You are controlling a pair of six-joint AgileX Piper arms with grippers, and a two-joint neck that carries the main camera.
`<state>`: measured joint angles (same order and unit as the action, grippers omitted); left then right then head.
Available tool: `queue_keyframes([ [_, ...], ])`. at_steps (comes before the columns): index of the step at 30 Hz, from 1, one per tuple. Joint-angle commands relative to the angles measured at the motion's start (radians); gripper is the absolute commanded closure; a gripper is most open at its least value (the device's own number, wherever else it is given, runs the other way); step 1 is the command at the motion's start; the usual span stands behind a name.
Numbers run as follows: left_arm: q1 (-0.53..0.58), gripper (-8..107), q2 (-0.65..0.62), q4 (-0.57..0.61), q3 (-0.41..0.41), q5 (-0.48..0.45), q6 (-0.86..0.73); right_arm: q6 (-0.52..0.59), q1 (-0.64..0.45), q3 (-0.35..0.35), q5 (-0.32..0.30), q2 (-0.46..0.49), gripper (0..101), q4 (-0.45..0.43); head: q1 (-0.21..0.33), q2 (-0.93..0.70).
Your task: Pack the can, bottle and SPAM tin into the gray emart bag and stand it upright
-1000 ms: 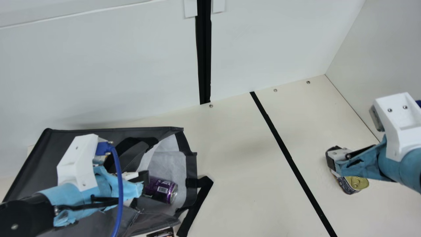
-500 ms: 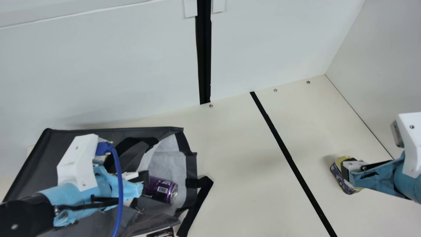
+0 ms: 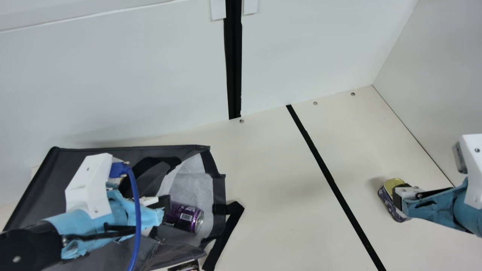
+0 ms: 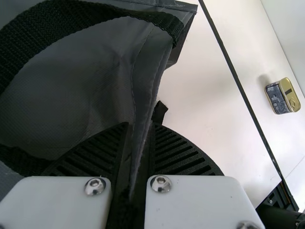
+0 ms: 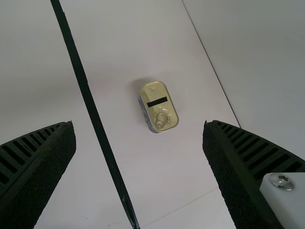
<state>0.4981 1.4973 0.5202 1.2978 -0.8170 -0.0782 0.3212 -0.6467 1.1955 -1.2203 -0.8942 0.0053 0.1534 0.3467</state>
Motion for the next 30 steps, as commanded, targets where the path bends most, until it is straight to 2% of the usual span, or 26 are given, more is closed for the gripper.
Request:
queue_keyframes([
  [1, 0.000, 107, 0.000, 0.000, 0.000, 0.000, 0.000, 0.000, 0.004, -0.003, 0.000, 0.001, 6, -0.002, 0.021, 0.002],
  [16, 0.000, 107, 0.000, 0.000, 0.000, 0.000, 0.000, 0.092, -0.033, -0.020, 0.000, -0.019, 6, 0.001, 0.021, 0.002],
  [30, 0.000, 107, 0.000, 0.000, 0.000, 0.000, 0.000, 0.257, -0.114, -0.026, 0.000, -0.092, 6, 0.049, 0.021, 0.002],
])
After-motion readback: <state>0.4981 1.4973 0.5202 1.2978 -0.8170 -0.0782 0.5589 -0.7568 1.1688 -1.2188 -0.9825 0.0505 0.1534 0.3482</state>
